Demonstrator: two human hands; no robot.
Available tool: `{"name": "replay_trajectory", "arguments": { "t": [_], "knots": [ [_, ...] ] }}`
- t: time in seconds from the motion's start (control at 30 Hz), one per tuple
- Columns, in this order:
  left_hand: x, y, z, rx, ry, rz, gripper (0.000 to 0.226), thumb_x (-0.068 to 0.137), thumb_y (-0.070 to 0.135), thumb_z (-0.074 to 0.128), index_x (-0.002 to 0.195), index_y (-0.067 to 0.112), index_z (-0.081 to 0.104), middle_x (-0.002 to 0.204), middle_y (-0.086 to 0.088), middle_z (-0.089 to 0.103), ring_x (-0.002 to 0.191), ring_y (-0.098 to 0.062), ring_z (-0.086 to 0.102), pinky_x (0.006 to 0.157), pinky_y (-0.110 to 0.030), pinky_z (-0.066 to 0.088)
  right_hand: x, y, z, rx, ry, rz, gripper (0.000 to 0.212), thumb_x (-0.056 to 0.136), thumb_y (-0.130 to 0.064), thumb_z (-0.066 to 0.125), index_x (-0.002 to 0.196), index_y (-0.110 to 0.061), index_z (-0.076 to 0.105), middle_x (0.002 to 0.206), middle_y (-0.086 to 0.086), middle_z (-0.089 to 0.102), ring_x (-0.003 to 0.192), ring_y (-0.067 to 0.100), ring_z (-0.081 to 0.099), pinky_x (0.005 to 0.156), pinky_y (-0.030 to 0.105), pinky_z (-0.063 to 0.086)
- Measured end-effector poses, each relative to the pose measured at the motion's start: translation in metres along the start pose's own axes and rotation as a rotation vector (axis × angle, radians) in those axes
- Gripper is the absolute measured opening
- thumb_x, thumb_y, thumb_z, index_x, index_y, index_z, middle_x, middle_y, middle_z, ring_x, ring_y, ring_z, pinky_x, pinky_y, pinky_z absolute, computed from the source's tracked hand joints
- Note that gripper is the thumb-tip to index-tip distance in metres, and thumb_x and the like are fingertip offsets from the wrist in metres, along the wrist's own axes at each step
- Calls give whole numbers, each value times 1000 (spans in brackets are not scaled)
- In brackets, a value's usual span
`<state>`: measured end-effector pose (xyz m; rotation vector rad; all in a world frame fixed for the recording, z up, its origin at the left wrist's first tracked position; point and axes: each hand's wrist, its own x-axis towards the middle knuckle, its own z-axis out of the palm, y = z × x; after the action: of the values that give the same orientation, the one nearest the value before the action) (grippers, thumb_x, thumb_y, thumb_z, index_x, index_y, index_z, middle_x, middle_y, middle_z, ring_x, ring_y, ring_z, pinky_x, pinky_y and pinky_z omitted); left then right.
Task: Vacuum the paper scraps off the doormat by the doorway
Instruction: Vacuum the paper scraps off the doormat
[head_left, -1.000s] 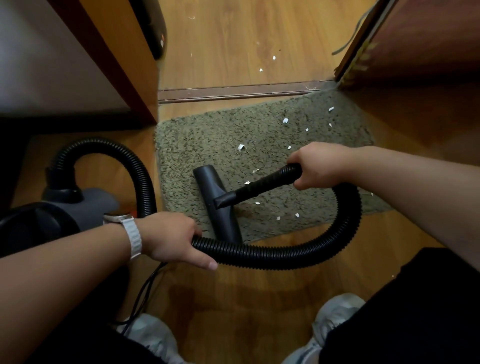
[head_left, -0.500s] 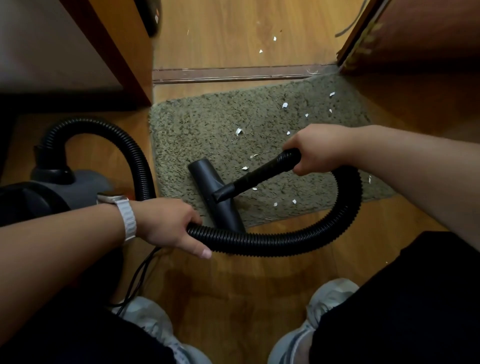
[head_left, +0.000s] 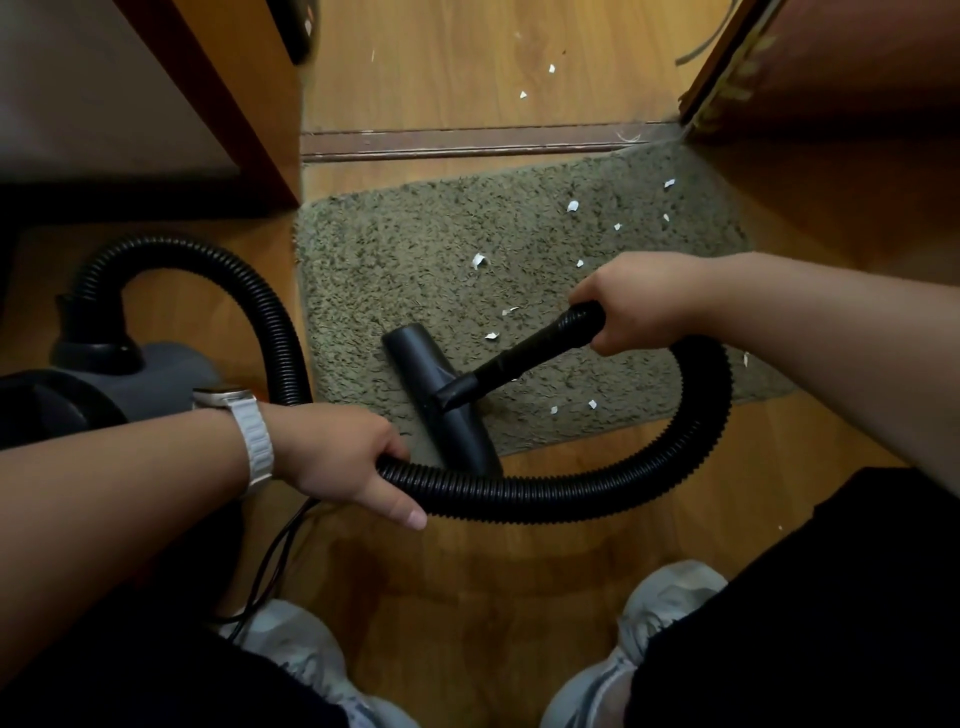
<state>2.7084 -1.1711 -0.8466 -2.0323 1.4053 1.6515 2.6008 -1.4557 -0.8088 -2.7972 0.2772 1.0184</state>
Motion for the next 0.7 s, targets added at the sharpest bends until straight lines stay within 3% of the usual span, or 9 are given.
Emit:
{"name": "replay_trajectory", "arguments": {
  "t": [0.4,0.53,0.7],
  "knots": [
    [11,10,-17,7,81,11,56,65,83,62,76,28,63,67,10,66,69,-11,64,73,-35,55,-7,31,-12,30,110,147,15,84,-27,68,98,-26,66,77,-3,63,67,13,57,52,27,39],
    [11,10,-14,63,50,6,64,59,90,57,78,29,61,71,7,67,68,-11,64,65,-32,52,-6,22,-7,54,88,62,12,84,-28,68,96,-28,65,75,-4,63,66,13,59,51,27,39],
    [4,12,-7,95,-33,-34,51,66,81,65,73,31,59,65,11,59,60,-6,56,58,-24,42,-1,-10,4,1,25,-87,13,82,-29,67,93,-32,60,75,-9,59,67,9,55,52,26,38]
  ]
}}
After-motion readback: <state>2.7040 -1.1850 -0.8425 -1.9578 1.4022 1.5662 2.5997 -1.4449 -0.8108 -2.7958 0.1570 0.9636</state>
